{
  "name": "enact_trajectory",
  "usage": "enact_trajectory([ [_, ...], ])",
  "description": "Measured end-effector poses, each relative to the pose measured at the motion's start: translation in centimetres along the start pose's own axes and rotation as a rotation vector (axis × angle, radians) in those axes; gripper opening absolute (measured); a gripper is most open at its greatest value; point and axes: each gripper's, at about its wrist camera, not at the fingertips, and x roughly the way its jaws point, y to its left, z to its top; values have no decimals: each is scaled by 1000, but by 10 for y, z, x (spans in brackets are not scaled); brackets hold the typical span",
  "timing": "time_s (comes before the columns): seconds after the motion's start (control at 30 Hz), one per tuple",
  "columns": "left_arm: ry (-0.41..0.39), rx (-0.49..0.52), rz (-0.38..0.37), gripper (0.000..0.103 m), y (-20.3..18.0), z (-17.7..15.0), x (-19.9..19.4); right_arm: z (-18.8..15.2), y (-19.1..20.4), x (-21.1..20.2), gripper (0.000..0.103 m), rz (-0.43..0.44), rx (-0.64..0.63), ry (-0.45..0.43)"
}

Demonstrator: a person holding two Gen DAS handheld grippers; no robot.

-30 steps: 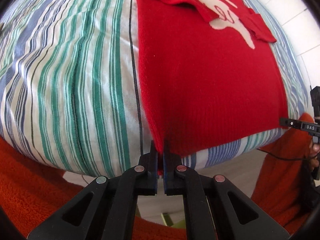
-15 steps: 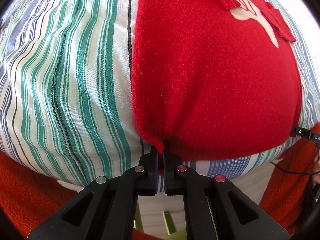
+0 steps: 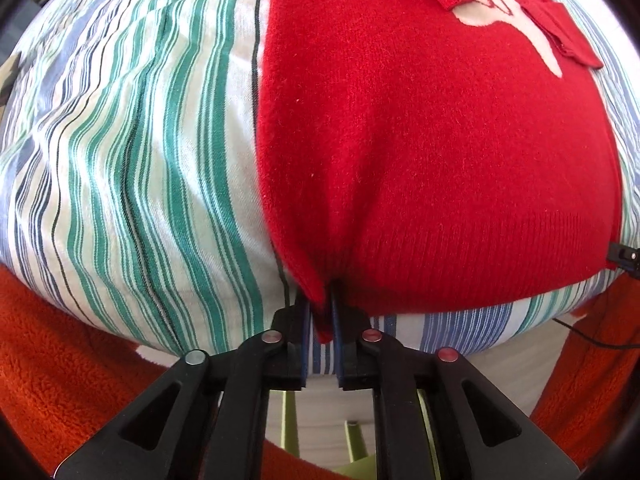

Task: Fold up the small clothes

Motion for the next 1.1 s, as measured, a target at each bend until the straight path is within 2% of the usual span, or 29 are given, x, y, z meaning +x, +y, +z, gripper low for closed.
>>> enact_trajectory([
  [0.03,14,-10,-4,39,4,0,-1,-2,-4,-5,23,15,14,1],
  [0.07,30,-24,-4,53,8,0,0,-3,-7,-10,34,21,24,1],
  [0.1,50,-41,7,81,13,-1,0,-5,-10,-15,44,14,29,3],
  [0.13,61,-54,17,85,17,-3,0,-8,-12,-20,48,3,29,6],
  [0.2,71,-65,1,78,25,-6,-4,-13,-16,-30,48,-35,15,12],
  [0.27,40,-91,-31,77,36,-8,-20,-16,-13,-49,48,-103,-36,-5],
  [0.37,-84,-138,-17,79,51,-4,-50,-8,24,-95,48,-289,-240,-142],
  [0.43,-168,-189,-5,80,59,1,-70,7,57,-120,52,-361,-385,-242],
  [0.5,-225,-243,-20,80,67,9,-79,27,94,-127,66,-400,-541,-319],
  [0.6,-249,-306,-54,80,67,29,-97,57,144,-97,66,-372,-788,-359],
  [0.67,-265,-326,-59,80,74,16,-96,75,168,-57,66,-378,-932,-332],
  [0.77,-255,-336,-38,80,87,-2,-101,100,185,11,62,-470,-1040,-278],
  [0.8,-250,-344,-29,80,90,-3,-99,110,182,27,47,-490,-1032,-264],
  [0.83,-248,-353,-21,80,97,-8,-97,119,174,32,34,-468,-995,-254],
  [0.87,-248,-363,-10,80,101,-11,-96,127,167,27,16,-423,-939,-274],
  [0.9,-246,-372,3,80,106,-15,-96,134,159,12,9,-391,-876,-316],
  [1.0,-232,-390,32,80,113,-20,-92,149,124,-61,9,-311,-686,-501],
  [1.1,-232,-388,26,80,107,-16,-89,158,44,-144,9,-291,-412,-672],
])
